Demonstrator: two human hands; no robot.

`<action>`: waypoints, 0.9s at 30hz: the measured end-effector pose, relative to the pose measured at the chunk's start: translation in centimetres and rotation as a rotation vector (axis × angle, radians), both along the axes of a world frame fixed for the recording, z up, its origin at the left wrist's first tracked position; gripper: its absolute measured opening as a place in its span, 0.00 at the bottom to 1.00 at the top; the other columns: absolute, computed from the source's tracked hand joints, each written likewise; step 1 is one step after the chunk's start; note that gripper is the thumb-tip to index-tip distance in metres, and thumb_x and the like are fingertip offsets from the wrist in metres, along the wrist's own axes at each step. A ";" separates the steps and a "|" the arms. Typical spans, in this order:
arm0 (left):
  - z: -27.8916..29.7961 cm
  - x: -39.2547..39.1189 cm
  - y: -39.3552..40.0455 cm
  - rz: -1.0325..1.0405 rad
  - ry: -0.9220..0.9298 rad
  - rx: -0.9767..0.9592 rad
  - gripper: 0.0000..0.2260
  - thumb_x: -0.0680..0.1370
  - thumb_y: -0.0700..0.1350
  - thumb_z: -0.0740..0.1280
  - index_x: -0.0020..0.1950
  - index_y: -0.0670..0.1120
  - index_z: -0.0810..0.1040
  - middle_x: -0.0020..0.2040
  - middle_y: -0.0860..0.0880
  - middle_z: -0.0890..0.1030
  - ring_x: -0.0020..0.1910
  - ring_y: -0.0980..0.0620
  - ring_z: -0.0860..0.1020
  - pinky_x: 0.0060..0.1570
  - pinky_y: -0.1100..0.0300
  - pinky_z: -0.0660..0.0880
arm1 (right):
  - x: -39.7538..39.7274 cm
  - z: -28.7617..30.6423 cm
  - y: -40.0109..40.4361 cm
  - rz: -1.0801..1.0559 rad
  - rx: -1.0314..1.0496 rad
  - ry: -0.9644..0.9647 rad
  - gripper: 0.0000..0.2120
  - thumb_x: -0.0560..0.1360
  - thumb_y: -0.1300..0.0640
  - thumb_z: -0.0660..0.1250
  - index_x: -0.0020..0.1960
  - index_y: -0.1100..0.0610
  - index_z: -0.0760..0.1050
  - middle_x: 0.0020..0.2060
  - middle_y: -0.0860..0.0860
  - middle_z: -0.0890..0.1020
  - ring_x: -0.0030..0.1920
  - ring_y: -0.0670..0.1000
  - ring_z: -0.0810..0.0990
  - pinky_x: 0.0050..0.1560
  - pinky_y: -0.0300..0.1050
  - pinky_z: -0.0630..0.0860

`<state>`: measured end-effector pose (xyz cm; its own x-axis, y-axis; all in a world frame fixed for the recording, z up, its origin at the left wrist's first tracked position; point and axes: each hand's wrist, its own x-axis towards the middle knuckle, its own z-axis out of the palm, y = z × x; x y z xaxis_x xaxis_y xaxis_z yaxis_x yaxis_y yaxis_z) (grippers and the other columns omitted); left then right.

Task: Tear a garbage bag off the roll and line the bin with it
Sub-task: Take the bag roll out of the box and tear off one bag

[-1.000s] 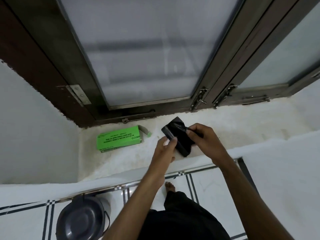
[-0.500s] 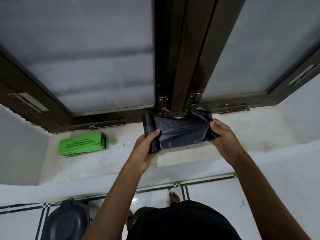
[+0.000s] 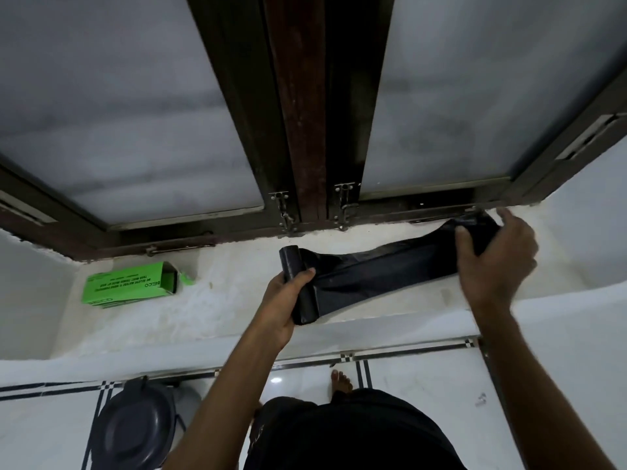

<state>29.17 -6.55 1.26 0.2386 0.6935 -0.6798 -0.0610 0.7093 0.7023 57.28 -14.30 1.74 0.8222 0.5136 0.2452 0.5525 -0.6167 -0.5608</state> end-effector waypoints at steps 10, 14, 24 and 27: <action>0.9 2.3 -1.0 -0.138 -0.077 0.014 0.14 0.78 0.47 0.69 0.62 0.44 0.80 0.57 0.42 0.84 0.56 0.43 0.82 0.55 0.49 0.79 | -9.7 -1.3 4.7 1.028 -0.003 0.536 0.10 0.81 0.44 0.60 0.55 0.48 0.76 0.41 0.40 0.82 0.44 0.39 0.80 0.45 0.39 0.74; 0.4 1.4 -0.7 -0.070 -0.096 -0.074 0.19 0.76 0.49 0.65 0.64 0.43 0.78 0.58 0.41 0.83 0.56 0.42 0.80 0.59 0.46 0.75 | -7.2 -2.7 5.0 1.011 -0.064 0.335 0.18 0.75 0.37 0.65 0.39 0.51 0.72 0.27 0.47 0.76 0.30 0.44 0.75 0.32 0.45 0.70; -0.3 1.0 0.4 -0.052 -0.007 -0.046 0.15 0.77 0.49 0.69 0.61 0.44 0.81 0.55 0.43 0.86 0.55 0.43 0.83 0.55 0.50 0.79 | 0.1 -2.9 4.0 0.900 -0.213 0.014 0.21 0.69 0.33 0.67 0.36 0.50 0.72 0.26 0.46 0.76 0.30 0.46 0.75 0.31 0.44 0.72; -0.5 1.3 0.3 -0.086 -0.007 -0.048 0.13 0.79 0.48 0.67 0.60 0.45 0.80 0.55 0.44 0.85 0.56 0.44 0.82 0.56 0.49 0.78 | 1.1 -2.9 3.6 0.873 -0.236 -0.014 0.21 0.69 0.33 0.68 0.36 0.50 0.73 0.26 0.46 0.76 0.30 0.45 0.75 0.30 0.43 0.69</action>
<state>30.46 -6.23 0.74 0.3011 0.6366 -0.7100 -0.0031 0.7452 0.6668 58.41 -10.66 -1.12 0.1139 0.9916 0.0617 0.8835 -0.0726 -0.4628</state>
